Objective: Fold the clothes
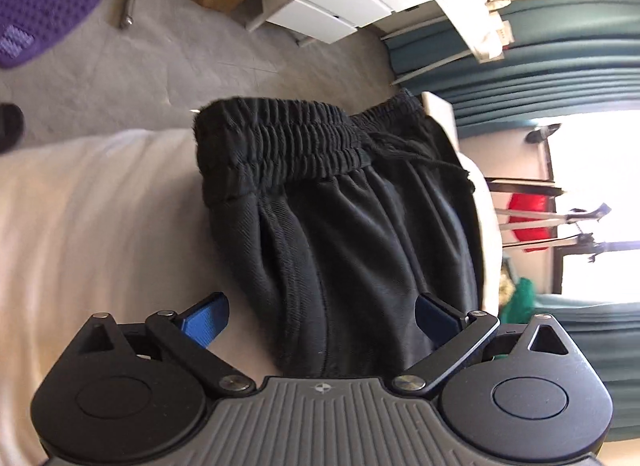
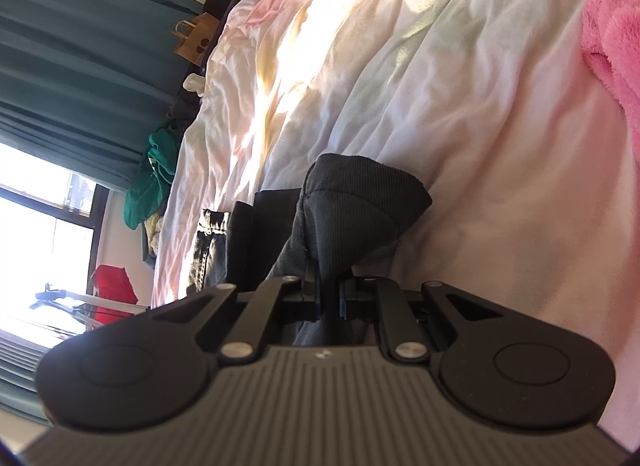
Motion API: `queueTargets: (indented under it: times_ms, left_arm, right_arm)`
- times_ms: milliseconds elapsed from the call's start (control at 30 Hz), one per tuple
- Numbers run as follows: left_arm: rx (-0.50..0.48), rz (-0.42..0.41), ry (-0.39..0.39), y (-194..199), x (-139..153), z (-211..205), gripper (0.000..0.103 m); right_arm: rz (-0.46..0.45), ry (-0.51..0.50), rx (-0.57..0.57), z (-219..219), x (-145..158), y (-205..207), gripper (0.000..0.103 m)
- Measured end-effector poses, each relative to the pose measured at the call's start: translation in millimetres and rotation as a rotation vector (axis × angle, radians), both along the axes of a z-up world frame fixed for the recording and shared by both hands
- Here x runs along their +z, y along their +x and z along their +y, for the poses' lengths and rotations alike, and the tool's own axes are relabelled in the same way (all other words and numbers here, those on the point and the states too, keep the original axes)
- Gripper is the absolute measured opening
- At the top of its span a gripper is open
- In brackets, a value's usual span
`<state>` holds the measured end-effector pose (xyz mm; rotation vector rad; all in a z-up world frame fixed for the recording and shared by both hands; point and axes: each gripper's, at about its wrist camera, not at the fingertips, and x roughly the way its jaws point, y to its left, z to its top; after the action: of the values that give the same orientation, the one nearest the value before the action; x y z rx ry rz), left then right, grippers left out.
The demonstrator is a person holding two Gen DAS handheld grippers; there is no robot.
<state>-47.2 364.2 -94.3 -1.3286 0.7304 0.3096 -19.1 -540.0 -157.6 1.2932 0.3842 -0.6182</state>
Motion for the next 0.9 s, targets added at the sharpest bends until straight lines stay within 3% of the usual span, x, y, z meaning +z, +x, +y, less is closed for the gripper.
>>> queueTargets:
  times_ms: [100,267,333,367,533,600,733,800,833,900]
  left_arm:
    - [0.001,-0.060,-0.030,3.6,-4.5,-5.5,0.100]
    - [-0.019,-0.060,-0.083,11.3,-16.6,-11.7,0.094]
    - [-0.021,-0.039,-0.070,12.2,-17.7,-12.4,0.092]
    - [-0.022,-0.016,-0.063,12.4,-17.2,-13.1,0.085]
    - [-0.004,-0.049,-0.086,7.4,-21.5,-10.0,0.084]
    - [-0.007,-0.050,-0.083,6.0,-23.3,-11.0,0.069]
    - [0.010,-0.095,-0.085,1.0,-23.3,-12.2,0.052]
    - [0.023,-0.120,-0.090,-2.1,-24.8,-12.2,0.024]
    - [0.020,-0.128,-0.091,-3.4,-24.1,-12.5,0.015]
    - [0.003,-0.154,-0.070,-4.2,-17.7,-12.5,0.012]
  right_arm:
    - [0.002,0.004,0.000,-0.6,-0.7,0.2,0.011]
    - [0.015,0.001,0.002,-0.3,-1.4,1.3,0.011]
    - [0.022,0.002,0.001,-0.5,-2.0,2.2,0.011]
    - [0.026,0.002,0.001,-0.7,-2.3,2.7,0.011]
    - [0.037,-0.006,0.001,-0.1,-2.1,5.6,0.011]
    - [0.036,-0.013,0.001,0.2,-1.1,6.3,0.011]
    - [0.013,-0.066,0.008,2.5,7.0,9.6,0.011]
    - [-0.009,-0.097,0.012,3.8,12.1,11.4,0.010]
    - [-0.021,-0.111,0.013,4.5,14.6,12.3,0.010]
    - [-0.043,-0.134,0.017,4.5,19.0,13.6,0.010]
